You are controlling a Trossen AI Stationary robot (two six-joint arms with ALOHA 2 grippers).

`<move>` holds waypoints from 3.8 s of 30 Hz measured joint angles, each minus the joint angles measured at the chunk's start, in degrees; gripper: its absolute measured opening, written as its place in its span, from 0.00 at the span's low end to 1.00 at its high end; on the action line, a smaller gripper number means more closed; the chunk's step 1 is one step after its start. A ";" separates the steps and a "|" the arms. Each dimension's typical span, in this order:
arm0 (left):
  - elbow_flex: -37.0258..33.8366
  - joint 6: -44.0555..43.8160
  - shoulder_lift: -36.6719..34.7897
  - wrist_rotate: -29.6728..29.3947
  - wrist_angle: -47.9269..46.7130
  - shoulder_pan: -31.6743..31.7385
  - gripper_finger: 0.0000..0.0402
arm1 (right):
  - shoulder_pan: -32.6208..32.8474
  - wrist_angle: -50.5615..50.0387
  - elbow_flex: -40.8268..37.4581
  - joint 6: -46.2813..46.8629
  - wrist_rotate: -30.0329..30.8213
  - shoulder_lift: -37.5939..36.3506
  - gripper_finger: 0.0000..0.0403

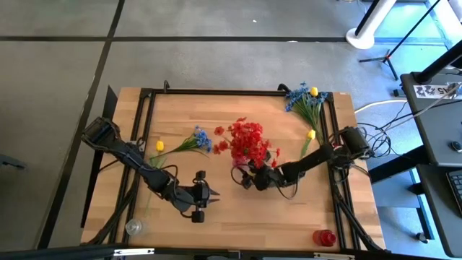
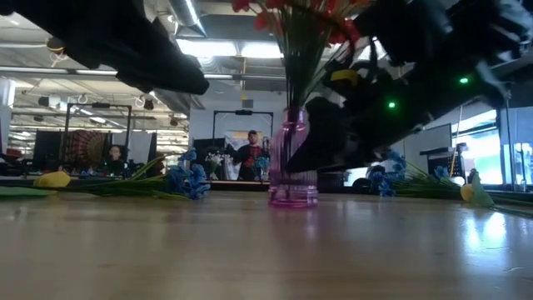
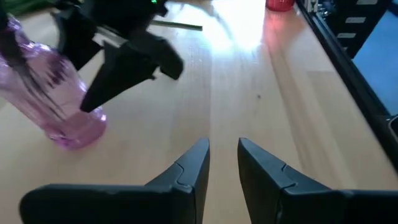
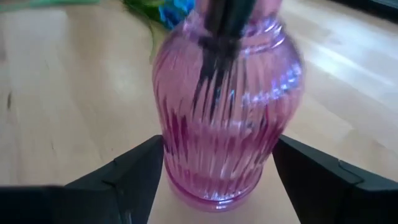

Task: Sort flowers into vase by color
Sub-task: Adjust the violet vase, then put the bottom right yellow tulip into the red vase

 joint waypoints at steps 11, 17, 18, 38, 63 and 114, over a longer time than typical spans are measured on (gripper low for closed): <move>-3.05 -2.40 0.00 -0.01 5.22 -3.69 0.20 | -0.14 -14.21 0.02 10.49 -15.80 -5.96 0.74; -4.02 -4.62 0.35 -0.19 9.59 -4.44 0.20 | 3.43 -38.83 0.04 31.12 -20.38 -14.67 0.74; -4.07 -4.43 0.46 -0.31 9.79 -4.66 0.20 | 3.41 -44.66 0.07 35.73 -21.12 -16.18 0.74; -4.12 -3.85 3.43 -2.02 17.23 -10.44 0.20 | -29.57 -76.01 -11.15 40.31 -26.71 -25.10 0.52; -4.11 -0.11 3.43 -5.23 18.19 -11.27 0.20 | -7.24 -74.42 -9.08 42.24 -24.74 -34.27 0.02; -4.11 -4.18 3.41 -8.85 32.59 -7.31 0.20 | 53.58 0.36 -7.54 -16.05 -16.99 -62.71 0.02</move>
